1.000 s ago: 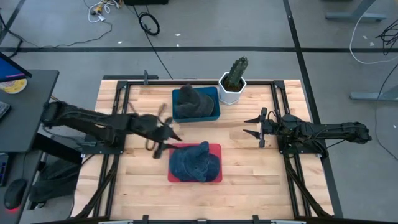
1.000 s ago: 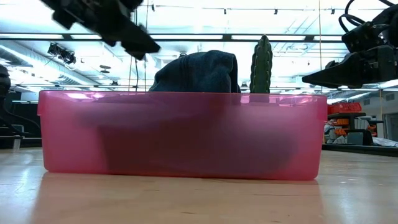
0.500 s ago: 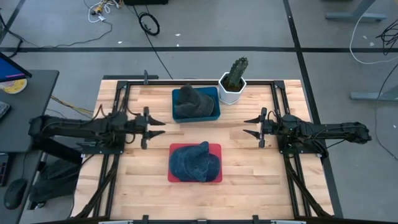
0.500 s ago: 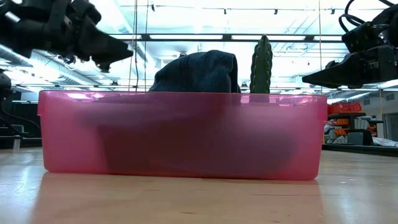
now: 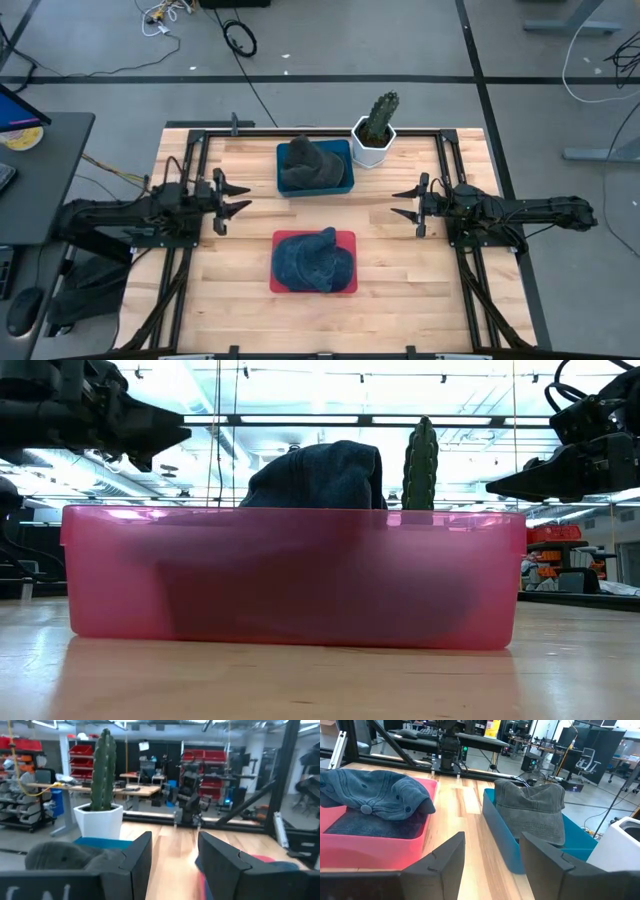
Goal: Pick & Place hat
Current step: Return to Home Position
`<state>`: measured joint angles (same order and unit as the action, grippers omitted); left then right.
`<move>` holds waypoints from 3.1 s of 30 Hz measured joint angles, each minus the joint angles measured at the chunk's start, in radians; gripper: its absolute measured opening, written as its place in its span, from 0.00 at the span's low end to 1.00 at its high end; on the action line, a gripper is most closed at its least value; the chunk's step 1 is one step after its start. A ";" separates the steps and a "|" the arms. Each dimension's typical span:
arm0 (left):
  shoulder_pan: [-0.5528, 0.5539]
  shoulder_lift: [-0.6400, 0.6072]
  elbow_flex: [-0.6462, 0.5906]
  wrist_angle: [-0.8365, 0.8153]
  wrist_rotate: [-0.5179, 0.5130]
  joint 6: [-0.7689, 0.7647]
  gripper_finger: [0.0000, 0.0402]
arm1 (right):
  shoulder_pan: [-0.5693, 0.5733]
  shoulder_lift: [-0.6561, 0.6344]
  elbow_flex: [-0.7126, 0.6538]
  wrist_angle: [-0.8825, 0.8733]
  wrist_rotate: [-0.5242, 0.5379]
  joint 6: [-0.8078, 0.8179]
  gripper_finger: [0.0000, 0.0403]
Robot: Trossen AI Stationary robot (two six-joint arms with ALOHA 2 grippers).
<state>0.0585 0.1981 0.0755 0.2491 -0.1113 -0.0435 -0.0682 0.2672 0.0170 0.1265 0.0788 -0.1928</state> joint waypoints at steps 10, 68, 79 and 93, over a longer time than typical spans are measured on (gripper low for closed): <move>-0.001 -0.199 -0.002 -0.222 0.031 0.002 0.41 | 0.000 0.000 0.000 0.000 0.000 0.000 0.48; -0.001 -0.179 -0.067 -0.204 0.067 0.073 0.41 | 0.000 0.000 0.000 0.000 0.000 0.000 0.48; -0.001 -0.179 -0.067 -0.201 0.067 0.073 0.41 | 0.000 0.000 0.000 0.000 0.000 0.000 0.48; -0.002 -0.179 -0.068 -0.201 0.068 0.073 0.41 | 0.000 0.000 0.000 0.000 0.000 0.000 0.48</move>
<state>0.0569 0.0193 0.0078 0.0483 -0.0437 0.0292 -0.0685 0.2672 0.0170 0.1264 0.0791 -0.1927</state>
